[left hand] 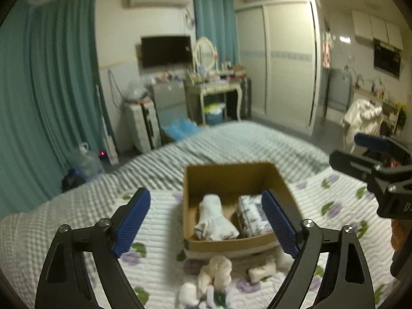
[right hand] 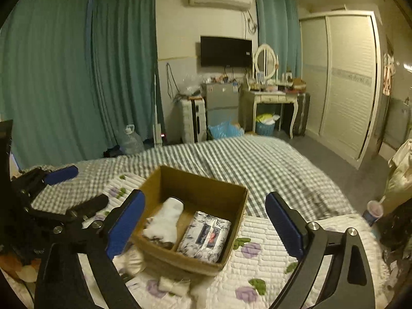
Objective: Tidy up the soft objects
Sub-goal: 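Grasp the blue-and-white tissue pack with the left tool while the right grasps a white plastic toy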
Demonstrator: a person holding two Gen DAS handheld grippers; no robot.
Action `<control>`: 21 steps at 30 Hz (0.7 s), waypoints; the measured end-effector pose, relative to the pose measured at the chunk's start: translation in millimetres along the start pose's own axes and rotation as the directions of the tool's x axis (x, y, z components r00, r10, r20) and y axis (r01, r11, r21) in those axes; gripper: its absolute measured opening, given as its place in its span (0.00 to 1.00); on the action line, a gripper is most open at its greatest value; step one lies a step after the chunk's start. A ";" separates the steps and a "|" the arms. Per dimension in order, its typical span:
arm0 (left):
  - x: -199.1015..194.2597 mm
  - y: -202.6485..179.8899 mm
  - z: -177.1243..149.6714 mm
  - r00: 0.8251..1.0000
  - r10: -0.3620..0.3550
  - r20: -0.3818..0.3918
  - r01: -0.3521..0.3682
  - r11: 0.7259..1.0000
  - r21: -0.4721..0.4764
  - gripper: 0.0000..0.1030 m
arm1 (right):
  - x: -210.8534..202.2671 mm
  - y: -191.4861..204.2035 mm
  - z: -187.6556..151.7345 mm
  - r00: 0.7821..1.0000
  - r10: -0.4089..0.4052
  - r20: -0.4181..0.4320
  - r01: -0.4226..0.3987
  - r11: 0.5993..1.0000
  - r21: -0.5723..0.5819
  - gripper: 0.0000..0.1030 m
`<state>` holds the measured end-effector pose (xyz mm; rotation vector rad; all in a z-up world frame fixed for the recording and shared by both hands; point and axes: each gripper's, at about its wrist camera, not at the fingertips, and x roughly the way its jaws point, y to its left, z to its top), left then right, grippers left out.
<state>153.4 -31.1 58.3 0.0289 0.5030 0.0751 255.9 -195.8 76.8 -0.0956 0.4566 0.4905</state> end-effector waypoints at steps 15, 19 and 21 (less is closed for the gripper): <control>-40.9 5.0 -86.0 0.993 0.106 -0.051 -0.112 0.984 -0.138 0.94 | -31.1 38.5 -56.8 0.997 0.007 -0.074 -0.020 0.984 -0.176 1.00; -6.2 0.7 -124.1 0.979 0.151 -0.138 -0.173 0.971 -0.166 0.93 | 17.9 34.2 -92.8 0.985 0.033 -0.170 -0.063 0.983 -0.171 1.00; 8.6 0.7 -142.4 0.973 0.147 -0.178 -0.182 0.963 -0.198 0.93 | 36.8 29.6 -109.0 0.976 0.039 -0.212 -0.076 0.982 -0.171 0.96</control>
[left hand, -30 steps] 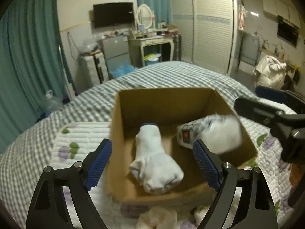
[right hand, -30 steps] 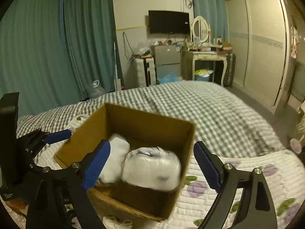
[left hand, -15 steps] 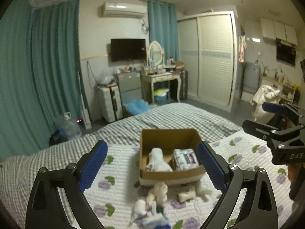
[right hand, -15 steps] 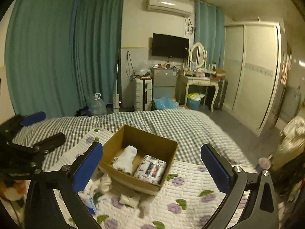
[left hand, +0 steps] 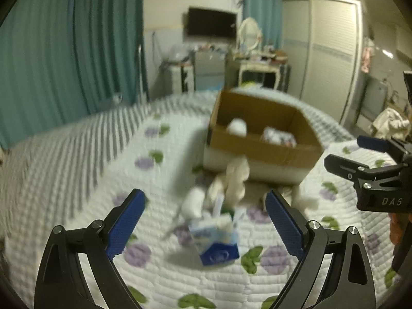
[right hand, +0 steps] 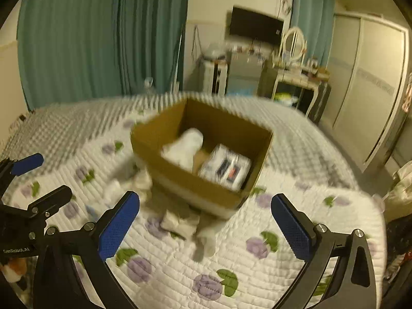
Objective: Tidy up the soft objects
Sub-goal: 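Grasp the blue-and-white tissue pack with the left tool while the right grasps a white plastic toy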
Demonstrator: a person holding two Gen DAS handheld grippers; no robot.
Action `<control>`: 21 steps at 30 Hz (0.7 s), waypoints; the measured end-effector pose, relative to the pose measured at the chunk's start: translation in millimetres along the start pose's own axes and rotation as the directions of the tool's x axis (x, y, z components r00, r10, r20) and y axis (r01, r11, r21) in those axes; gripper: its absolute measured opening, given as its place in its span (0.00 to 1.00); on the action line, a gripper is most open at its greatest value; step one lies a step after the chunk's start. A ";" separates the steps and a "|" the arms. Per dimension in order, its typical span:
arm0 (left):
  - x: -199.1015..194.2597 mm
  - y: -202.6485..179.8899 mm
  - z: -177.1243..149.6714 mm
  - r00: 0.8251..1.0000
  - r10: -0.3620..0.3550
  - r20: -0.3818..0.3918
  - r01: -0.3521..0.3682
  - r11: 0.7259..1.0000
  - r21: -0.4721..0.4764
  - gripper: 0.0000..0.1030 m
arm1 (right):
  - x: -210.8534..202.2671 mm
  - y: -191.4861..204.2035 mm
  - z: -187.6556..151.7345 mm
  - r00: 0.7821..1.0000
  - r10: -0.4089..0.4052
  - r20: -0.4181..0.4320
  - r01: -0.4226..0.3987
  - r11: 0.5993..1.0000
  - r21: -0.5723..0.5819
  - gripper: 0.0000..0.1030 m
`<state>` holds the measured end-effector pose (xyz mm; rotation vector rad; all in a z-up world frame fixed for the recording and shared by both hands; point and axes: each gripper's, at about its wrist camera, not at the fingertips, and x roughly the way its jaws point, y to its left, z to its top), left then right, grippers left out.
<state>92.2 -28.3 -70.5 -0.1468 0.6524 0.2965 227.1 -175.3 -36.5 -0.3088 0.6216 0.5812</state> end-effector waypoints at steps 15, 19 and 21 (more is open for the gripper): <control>68.5 -8.8 -62.9 0.986 0.003 -0.167 -0.009 0.999 -0.034 0.52 | 117.0 -31.0 -71.5 0.964 0.099 -0.247 -0.097 0.995 0.023 0.53; 65.6 -8.7 -67.0 0.987 -0.025 -0.161 0.022 1.000 -0.022 0.52 | 126.3 -26.6 -76.4 0.955 0.142 -0.261 -0.142 0.990 0.019 0.38; 63.7 -8.7 -67.2 0.986 -0.030 -0.163 0.027 0.999 -0.017 0.52 | 125.1 -24.5 -76.1 0.954 0.158 -0.255 -0.159 0.987 0.017 0.26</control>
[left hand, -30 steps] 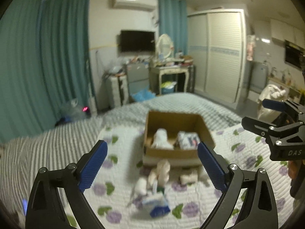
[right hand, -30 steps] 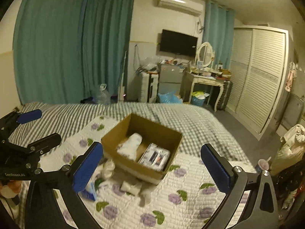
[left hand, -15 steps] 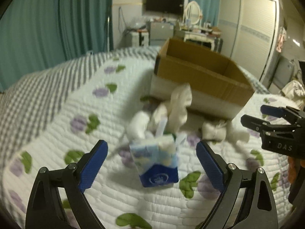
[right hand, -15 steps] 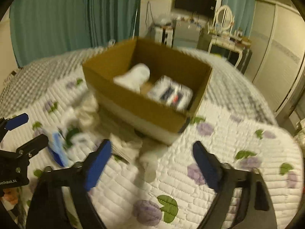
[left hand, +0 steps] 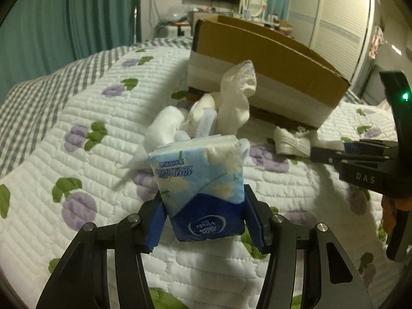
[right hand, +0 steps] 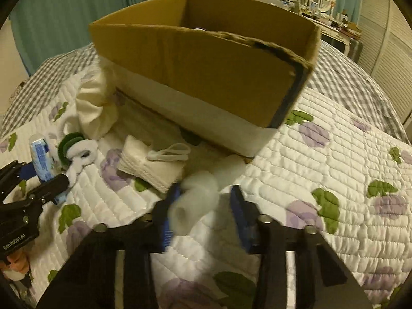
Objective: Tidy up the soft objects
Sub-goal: 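Grasp the blue-and-white tissue pack with the left tool while the right grasps a white plastic toy, then lower the tissue pack and white toy into the box and release both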
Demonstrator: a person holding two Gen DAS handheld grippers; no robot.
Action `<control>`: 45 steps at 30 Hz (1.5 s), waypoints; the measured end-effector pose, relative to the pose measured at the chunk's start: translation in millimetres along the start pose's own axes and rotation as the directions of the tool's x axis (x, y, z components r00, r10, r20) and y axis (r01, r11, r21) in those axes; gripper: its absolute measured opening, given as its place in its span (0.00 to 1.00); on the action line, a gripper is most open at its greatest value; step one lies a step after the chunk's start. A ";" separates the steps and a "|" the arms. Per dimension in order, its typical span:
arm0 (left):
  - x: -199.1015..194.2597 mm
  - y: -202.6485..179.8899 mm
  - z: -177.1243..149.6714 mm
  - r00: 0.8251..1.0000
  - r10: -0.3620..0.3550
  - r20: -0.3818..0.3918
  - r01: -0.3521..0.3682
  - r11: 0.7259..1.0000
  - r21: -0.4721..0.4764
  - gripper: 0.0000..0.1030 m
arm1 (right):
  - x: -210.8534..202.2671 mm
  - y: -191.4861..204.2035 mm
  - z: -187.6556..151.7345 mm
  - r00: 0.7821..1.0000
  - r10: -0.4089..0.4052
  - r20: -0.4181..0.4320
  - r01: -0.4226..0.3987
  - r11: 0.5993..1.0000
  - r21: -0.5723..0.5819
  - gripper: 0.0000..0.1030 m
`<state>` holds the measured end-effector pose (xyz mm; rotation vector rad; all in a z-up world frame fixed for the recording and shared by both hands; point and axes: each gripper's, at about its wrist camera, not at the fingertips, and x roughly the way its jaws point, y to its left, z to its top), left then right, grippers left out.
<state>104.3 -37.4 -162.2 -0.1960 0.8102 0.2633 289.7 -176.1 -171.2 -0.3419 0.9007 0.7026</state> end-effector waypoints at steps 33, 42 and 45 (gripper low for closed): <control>-136.1 -1.2 89.3 0.966 -0.110 0.236 0.091 0.992 0.090 0.51 | -200.6 67.5 58.3 0.915 -0.102 0.391 0.098 0.995 0.030 0.23; -108.3 -27.0 154.0 0.952 -0.116 0.282 0.064 0.981 0.185 0.51 | -197.7 38.8 111.2 0.898 -0.116 0.424 0.096 0.993 0.067 0.23; -82.0 -32.2 171.8 0.959 -0.130 0.253 0.083 0.978 0.191 0.51 | -190.1 38.5 132.1 0.888 -0.139 0.439 0.137 0.990 0.035 0.23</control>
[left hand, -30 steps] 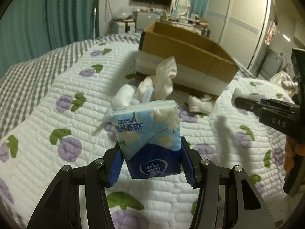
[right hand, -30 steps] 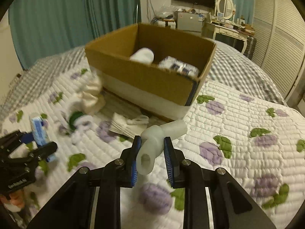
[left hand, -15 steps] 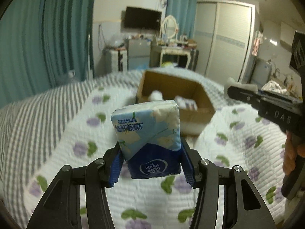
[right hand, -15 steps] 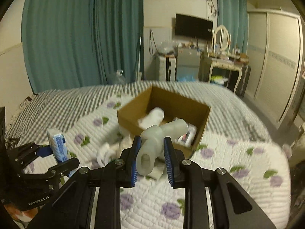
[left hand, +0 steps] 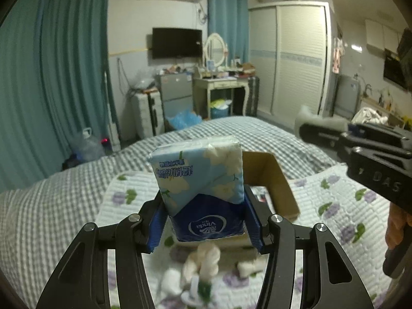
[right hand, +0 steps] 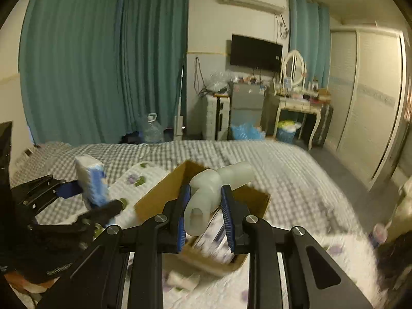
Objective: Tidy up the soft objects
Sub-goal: 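Lower the tissue pack and white toy into the box and release both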
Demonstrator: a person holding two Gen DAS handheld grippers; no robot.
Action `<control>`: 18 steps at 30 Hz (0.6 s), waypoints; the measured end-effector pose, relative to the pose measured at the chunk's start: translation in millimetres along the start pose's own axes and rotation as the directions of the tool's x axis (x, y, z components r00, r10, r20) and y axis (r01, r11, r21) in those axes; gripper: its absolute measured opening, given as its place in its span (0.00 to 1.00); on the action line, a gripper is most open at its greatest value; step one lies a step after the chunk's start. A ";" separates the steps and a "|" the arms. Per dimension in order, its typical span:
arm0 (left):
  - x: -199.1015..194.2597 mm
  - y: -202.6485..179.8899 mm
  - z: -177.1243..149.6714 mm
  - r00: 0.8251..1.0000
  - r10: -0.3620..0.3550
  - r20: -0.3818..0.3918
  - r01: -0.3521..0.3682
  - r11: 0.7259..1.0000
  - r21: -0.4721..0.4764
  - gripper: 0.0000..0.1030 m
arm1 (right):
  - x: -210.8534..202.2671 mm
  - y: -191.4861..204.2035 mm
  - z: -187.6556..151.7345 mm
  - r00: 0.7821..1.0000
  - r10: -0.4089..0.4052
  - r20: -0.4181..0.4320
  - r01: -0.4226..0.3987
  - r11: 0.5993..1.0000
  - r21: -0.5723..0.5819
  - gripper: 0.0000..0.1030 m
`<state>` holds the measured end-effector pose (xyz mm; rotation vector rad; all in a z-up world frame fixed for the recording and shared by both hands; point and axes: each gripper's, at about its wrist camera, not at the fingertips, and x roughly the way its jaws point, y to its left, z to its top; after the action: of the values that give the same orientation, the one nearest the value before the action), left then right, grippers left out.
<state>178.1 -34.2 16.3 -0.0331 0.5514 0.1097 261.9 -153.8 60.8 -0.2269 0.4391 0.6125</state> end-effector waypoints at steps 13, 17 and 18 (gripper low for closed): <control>117.4 -5.0 13.9 0.996 -0.023 -0.090 0.029 0.998 0.063 0.51 | 111.7 -40.1 -20.1 0.993 0.019 -0.116 -0.011 0.997 0.071 0.23; 141.8 -7.7 7.3 0.989 -0.026 -0.143 0.038 0.996 0.078 0.51 | 143.4 -59.9 -36.4 0.985 0.044 -0.167 -0.022 0.991 0.133 0.23; 144.2 -9.2 6.3 0.989 -0.025 -0.146 0.037 0.996 0.080 0.51 | 148.9 -63.2 -39.2 0.983 0.045 -0.175 -0.020 0.990 0.143 0.24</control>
<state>304.4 -29.2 -54.0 0.0313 0.7001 0.0541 395.6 -142.2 -37.7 -0.1407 0.6574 0.5933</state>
